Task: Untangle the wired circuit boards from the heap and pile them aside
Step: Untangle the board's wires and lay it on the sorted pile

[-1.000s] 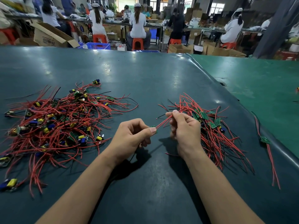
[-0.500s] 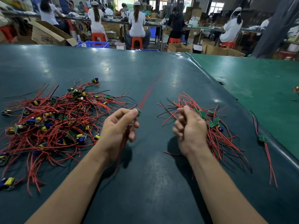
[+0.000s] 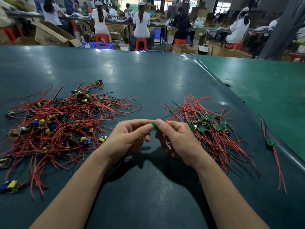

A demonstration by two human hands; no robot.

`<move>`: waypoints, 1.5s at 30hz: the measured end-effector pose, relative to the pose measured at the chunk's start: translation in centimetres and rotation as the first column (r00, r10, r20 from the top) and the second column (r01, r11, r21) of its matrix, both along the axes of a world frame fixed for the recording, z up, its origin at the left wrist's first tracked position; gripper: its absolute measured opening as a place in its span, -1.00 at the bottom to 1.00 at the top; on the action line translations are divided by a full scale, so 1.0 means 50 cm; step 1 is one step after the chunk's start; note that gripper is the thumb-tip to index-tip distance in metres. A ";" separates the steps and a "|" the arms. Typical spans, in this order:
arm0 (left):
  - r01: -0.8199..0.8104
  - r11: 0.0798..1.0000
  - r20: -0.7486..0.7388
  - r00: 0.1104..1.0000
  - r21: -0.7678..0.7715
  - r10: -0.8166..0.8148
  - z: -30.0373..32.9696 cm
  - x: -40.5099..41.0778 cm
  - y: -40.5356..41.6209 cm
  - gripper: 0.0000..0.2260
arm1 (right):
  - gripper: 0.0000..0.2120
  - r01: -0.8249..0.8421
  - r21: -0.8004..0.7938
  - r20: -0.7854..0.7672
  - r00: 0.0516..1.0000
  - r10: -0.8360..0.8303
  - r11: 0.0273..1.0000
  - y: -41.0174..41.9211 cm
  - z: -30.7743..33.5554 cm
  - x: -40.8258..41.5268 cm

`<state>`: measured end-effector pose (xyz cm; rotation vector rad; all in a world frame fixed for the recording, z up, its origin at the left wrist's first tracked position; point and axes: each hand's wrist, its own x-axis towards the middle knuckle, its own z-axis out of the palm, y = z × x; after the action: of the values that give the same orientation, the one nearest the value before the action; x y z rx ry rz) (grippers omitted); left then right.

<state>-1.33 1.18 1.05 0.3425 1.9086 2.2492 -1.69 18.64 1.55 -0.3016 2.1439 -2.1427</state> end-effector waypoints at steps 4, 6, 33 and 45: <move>-0.163 0.987 -0.091 0.983 -0.006 0.162 0.004 -0.011 -0.035 -0.80 | -0.60 0.299 -0.081 -0.057 0.951 -0.303 0.951 0.021 0.005 -0.016; -0.303 0.953 -0.152 0.942 0.009 0.301 0.004 -0.019 -0.038 -0.85 | -0.60 0.376 -0.119 -0.104 0.916 -0.388 0.919 0.019 0.005 -0.016; -0.605 -0.118 -0.579 0.659 -0.787 0.479 -0.034 -0.031 -0.078 -0.80 | -0.69 0.408 -0.360 0.212 0.912 -0.352 0.839 -0.011 0.007 -0.016; -0.828 0.559 -0.995 0.094 -0.054 0.042 -0.021 0.004 0.002 -0.94 | -0.71 -0.252 0.132 0.013 0.967 0.253 0.959 -0.055 -0.027 0.013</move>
<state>-1.15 1.26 0.01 1.3998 3.8296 1.2261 -1.06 15.88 0.18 -0.5362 2.1063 -1.8534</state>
